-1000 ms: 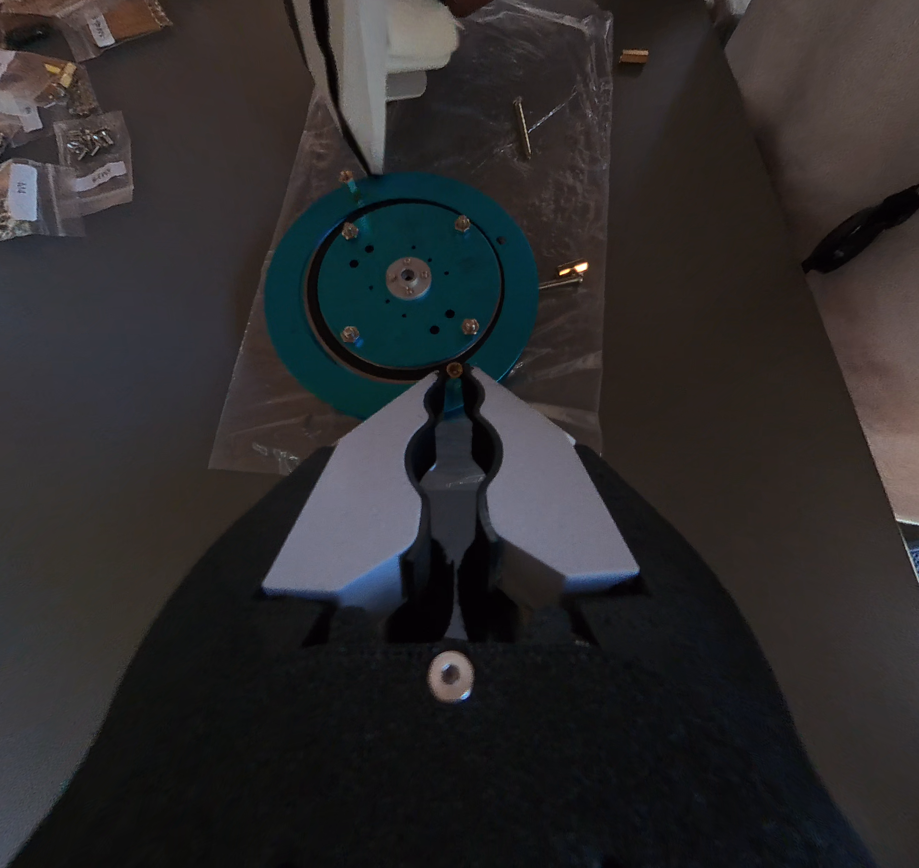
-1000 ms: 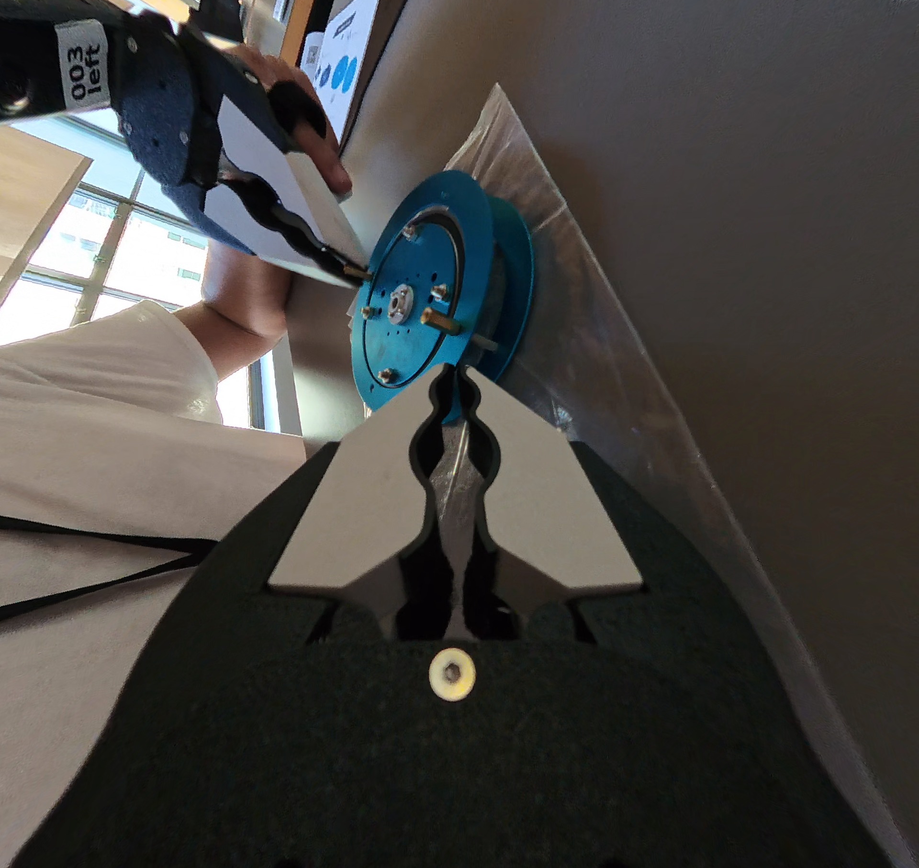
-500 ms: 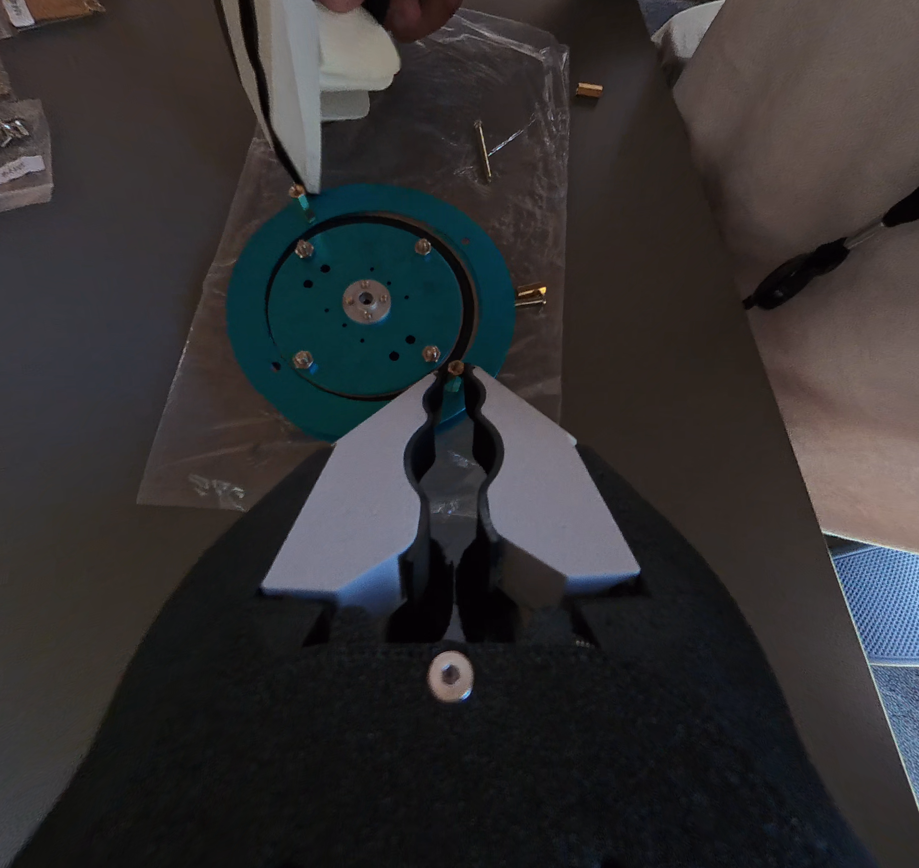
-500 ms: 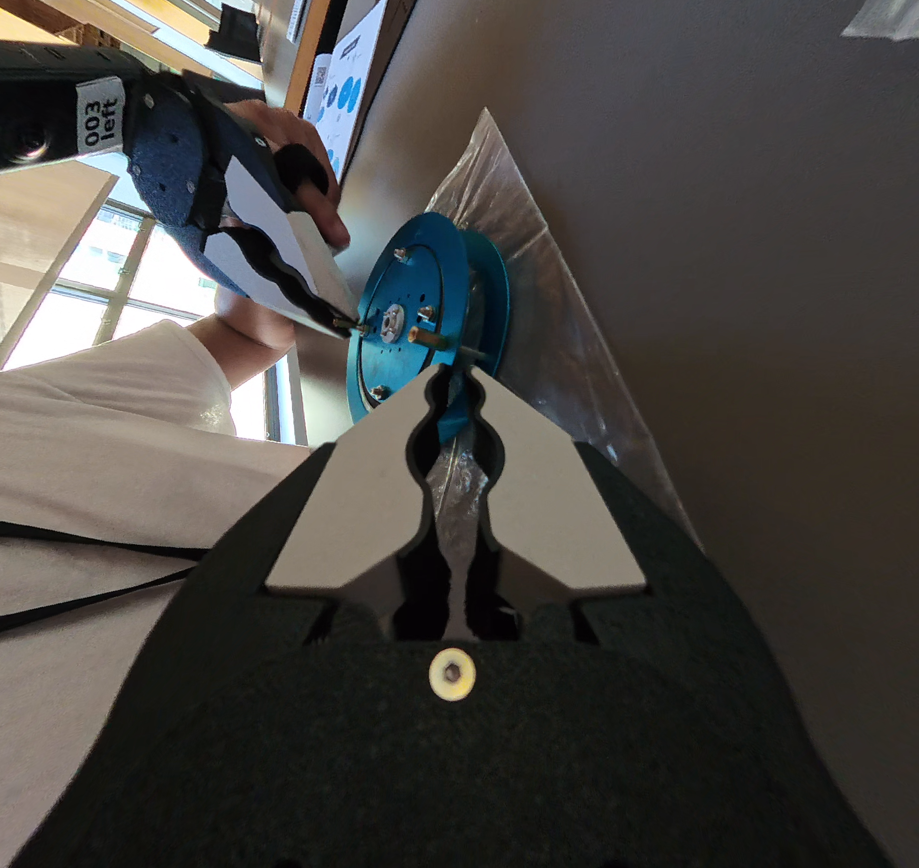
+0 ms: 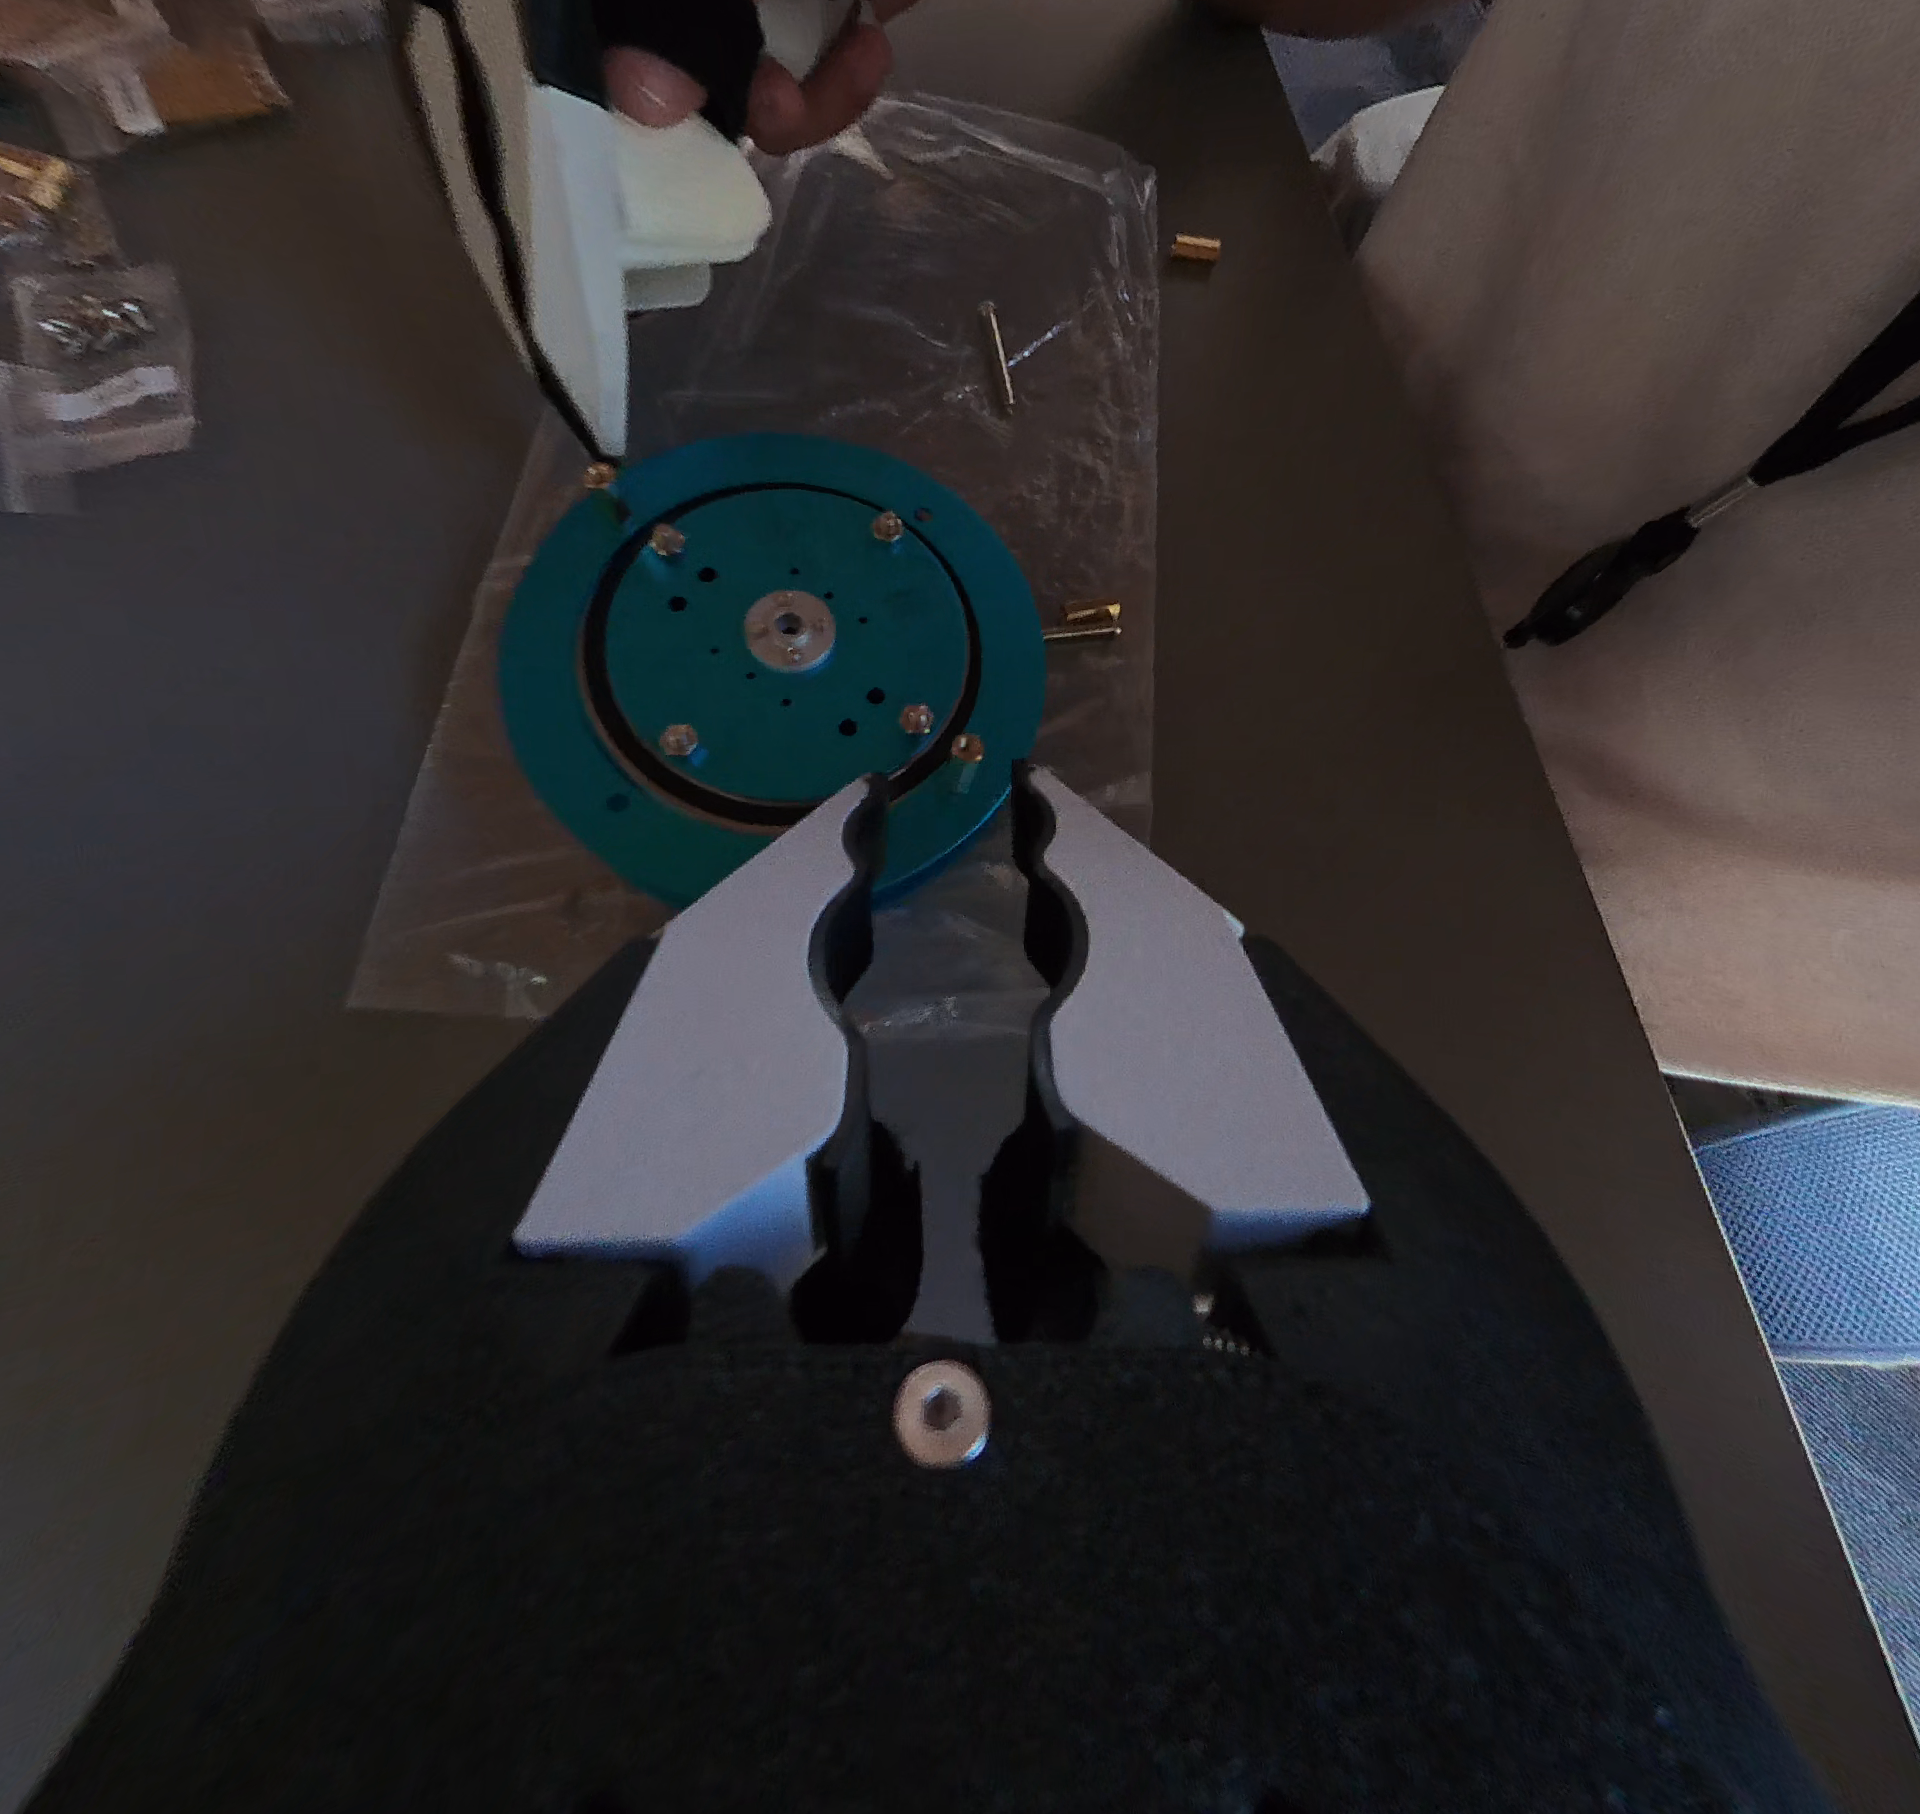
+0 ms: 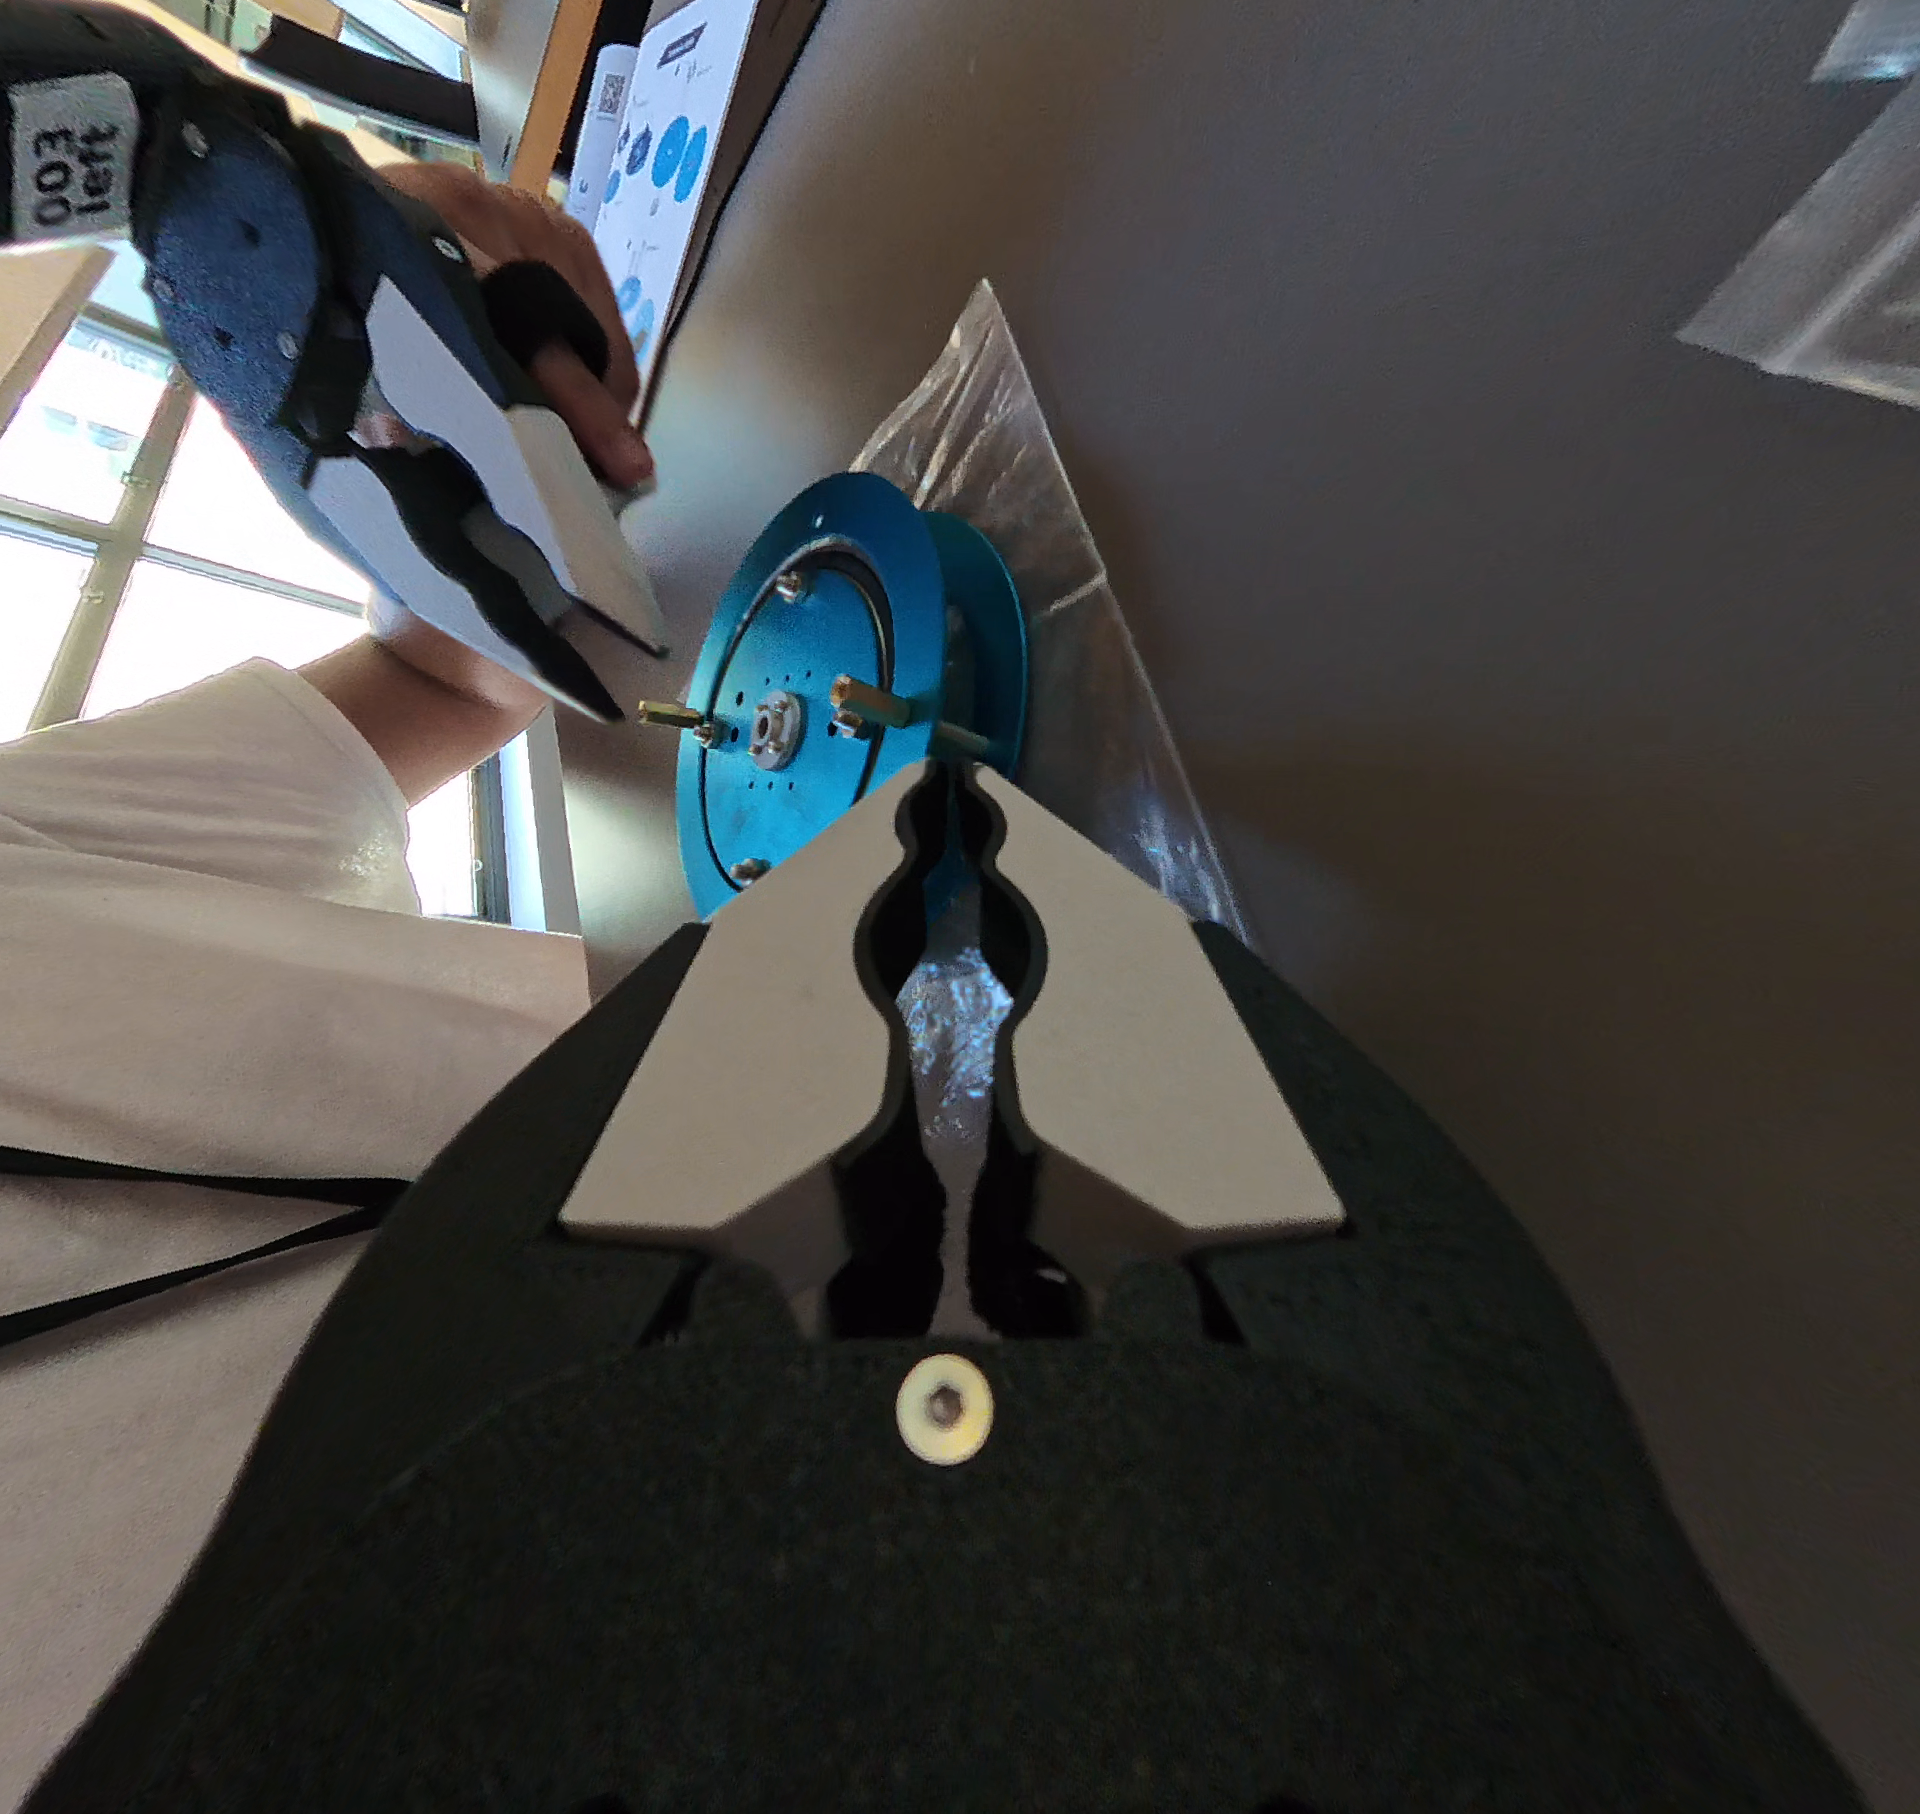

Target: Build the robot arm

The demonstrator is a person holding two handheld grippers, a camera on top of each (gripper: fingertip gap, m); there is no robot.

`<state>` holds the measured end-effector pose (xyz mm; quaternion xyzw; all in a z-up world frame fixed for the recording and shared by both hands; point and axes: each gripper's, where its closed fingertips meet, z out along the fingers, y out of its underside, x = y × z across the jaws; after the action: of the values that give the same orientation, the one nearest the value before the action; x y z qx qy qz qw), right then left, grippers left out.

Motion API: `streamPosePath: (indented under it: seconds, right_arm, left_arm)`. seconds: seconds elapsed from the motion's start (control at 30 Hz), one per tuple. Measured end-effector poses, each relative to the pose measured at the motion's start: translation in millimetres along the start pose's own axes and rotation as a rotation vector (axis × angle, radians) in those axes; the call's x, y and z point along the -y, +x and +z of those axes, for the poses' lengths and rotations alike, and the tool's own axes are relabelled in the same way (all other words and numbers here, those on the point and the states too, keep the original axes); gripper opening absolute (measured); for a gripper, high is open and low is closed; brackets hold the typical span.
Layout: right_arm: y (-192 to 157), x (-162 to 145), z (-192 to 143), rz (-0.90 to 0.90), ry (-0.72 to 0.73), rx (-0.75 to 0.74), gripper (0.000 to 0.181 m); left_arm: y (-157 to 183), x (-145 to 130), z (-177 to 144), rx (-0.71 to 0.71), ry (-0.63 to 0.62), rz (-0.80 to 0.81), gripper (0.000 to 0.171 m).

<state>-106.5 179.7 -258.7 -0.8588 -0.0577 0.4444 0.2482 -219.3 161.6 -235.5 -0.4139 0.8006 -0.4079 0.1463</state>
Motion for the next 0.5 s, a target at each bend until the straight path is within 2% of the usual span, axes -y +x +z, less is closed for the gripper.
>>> streamPosePath:
  seconds: [0.17,0.27,0.37,0.5]
  right_arm:
    - [-2,8,-8,-0.072,0.082,-0.017,0.002]
    - [-13,25,-13,-0.261,0.175,-0.023,0.003]
    - [-25,31,-17,-0.435,0.205,-0.075,0.007]
    - [-42,31,-15,-0.580,0.267,-0.083,0.014]
  left_arm:
    - [-20,5,-27,0.114,0.032,-0.016,0.023]
    - [-30,14,-36,0.220,0.053,-0.071,0.023]
    - [-33,23,-41,0.390,0.085,-0.155,0.022]
    - [-21,7,-44,0.627,0.090,-0.300,0.021]
